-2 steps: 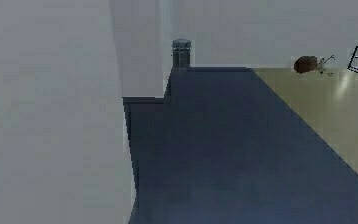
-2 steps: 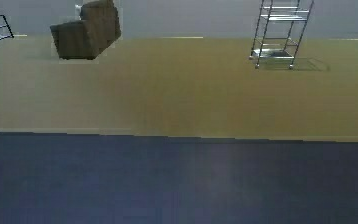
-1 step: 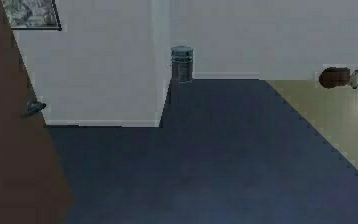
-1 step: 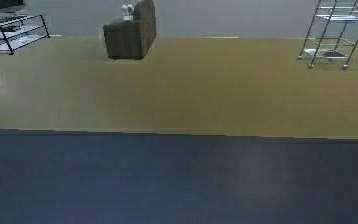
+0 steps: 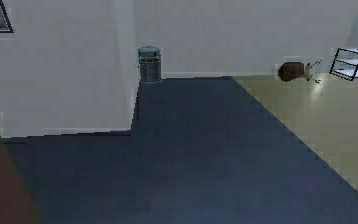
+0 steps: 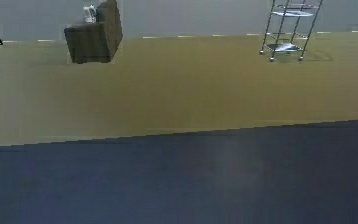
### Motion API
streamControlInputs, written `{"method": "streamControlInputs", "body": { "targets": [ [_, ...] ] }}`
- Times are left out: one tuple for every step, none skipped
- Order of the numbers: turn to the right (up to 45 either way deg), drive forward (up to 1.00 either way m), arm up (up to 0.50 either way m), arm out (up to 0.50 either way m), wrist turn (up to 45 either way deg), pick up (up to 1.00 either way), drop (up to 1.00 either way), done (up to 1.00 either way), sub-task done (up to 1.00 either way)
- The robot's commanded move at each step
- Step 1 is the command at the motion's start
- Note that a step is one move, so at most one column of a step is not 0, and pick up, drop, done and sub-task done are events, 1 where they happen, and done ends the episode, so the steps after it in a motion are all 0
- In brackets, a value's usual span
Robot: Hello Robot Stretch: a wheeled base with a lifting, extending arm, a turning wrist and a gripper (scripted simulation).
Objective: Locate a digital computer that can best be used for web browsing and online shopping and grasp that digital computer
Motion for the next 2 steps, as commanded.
{"method": "streamControlInputs", "body": {
  "targets": [
    [0.0, 0.45, 0.00, 0.00, 0.0, 0.00, 0.00, 0.00, 0.00],
    [-24.0, 0.00, 0.00, 0.00, 0.0, 0.00, 0.00, 0.00, 0.00]
  ]
}}
